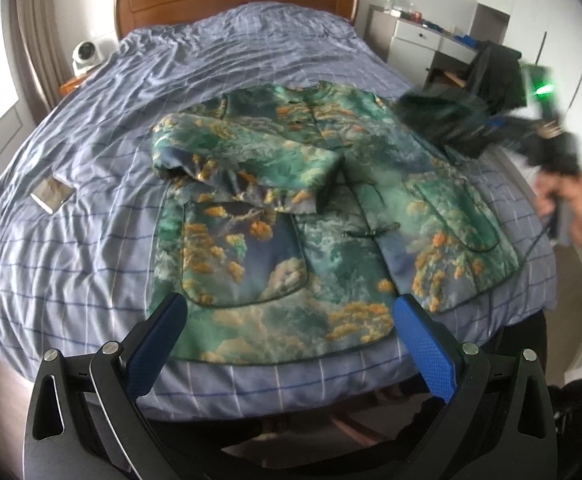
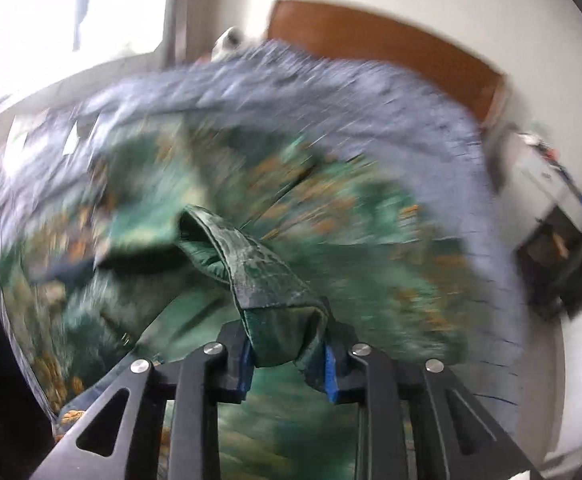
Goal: Fold large clothes
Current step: 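Grasp the green jacket's sleeve with the right tool and lift it outward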
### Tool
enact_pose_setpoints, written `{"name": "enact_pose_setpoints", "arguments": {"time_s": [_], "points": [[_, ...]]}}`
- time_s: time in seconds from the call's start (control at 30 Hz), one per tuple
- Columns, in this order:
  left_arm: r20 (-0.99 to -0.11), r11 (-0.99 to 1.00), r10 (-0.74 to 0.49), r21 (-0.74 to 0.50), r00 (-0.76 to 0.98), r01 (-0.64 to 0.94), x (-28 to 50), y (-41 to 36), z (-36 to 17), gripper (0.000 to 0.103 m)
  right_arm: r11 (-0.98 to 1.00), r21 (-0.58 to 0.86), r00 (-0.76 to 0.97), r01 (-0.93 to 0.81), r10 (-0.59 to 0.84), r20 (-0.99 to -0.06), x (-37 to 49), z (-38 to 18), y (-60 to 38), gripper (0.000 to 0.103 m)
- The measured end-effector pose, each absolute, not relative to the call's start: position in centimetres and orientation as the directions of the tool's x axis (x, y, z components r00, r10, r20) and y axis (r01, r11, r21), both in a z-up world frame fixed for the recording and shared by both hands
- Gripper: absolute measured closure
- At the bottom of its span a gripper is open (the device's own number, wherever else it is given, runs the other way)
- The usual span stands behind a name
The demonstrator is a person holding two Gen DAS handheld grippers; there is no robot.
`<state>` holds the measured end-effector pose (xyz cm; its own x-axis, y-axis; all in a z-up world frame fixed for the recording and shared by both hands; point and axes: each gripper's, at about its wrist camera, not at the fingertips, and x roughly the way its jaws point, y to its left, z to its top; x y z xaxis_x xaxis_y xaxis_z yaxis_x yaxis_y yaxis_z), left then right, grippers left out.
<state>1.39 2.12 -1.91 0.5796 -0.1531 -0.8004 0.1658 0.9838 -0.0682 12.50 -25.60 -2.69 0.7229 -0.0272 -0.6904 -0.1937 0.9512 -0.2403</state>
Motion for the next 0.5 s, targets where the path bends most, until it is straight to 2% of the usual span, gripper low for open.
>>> {"name": "enact_pose_setpoints", "arguments": {"time_s": [0.1, 0.23, 0.33, 0.5], "points": [[-0.787, 0.981, -0.166, -0.071, 0.594, 0.180, 1.9, 2.0, -1.4, 0.001, 0.979, -0.202, 0.806, -0.007, -0.114, -0.581, 9.6, 3.0, -31.7, 0.077], [-0.761, 0.981, -0.153, -0.042, 0.630, 0.187, 2.4, 2.0, -0.4, 0.001, 0.957, -0.105, 0.825, 0.269, -0.286, -0.487, 6.3, 6.9, -41.4, 0.078], [-0.753, 0.983, -0.139, -0.028, 0.643, 0.180, 3.0, 2.3, 0.0, 0.000, 0.907, -0.009, 0.779, 0.422, -0.368, -0.508, 4.3, 6.2, -48.3, 0.078], [-0.758, 0.987, -0.123, -0.025, 0.641, 0.159, 3.9, 3.0, 0.3, 0.001, 0.779, 0.117, 0.640, 0.616, -0.409, -0.650, 2.2, -1.6, -57.6, 0.078]]}}
